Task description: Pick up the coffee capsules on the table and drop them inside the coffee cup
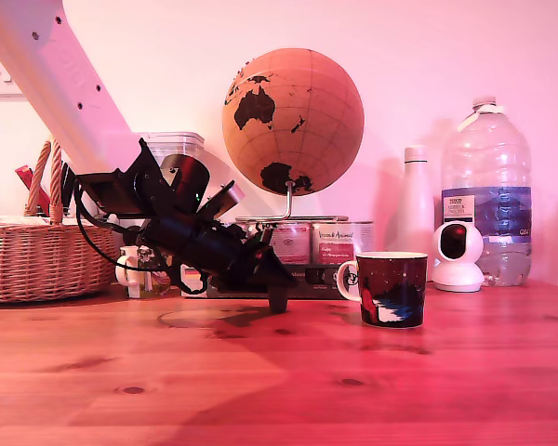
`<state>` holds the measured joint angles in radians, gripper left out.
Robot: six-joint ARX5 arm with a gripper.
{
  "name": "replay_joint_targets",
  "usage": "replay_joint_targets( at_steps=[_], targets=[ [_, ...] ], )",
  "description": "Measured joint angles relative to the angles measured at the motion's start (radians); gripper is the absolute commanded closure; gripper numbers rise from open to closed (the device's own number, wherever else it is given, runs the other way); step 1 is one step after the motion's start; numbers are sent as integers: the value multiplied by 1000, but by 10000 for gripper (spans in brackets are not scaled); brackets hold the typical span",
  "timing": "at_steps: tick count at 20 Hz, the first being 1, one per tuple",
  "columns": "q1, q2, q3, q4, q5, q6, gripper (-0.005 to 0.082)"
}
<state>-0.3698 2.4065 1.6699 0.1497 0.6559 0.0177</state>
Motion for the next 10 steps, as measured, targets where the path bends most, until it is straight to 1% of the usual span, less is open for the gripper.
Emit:
replay_joint_targets(
  at_steps=[3,6,8,9,10],
  targets=[
    [0,0,0,-10,12,0,557],
    [5,-1,4,-47,24,2,557],
    [10,-5,11,-83,34,37,557],
    [13,-10,11,-106,35,37,557],
    [13,-21,11,-132,34,64,557]
  ],
)
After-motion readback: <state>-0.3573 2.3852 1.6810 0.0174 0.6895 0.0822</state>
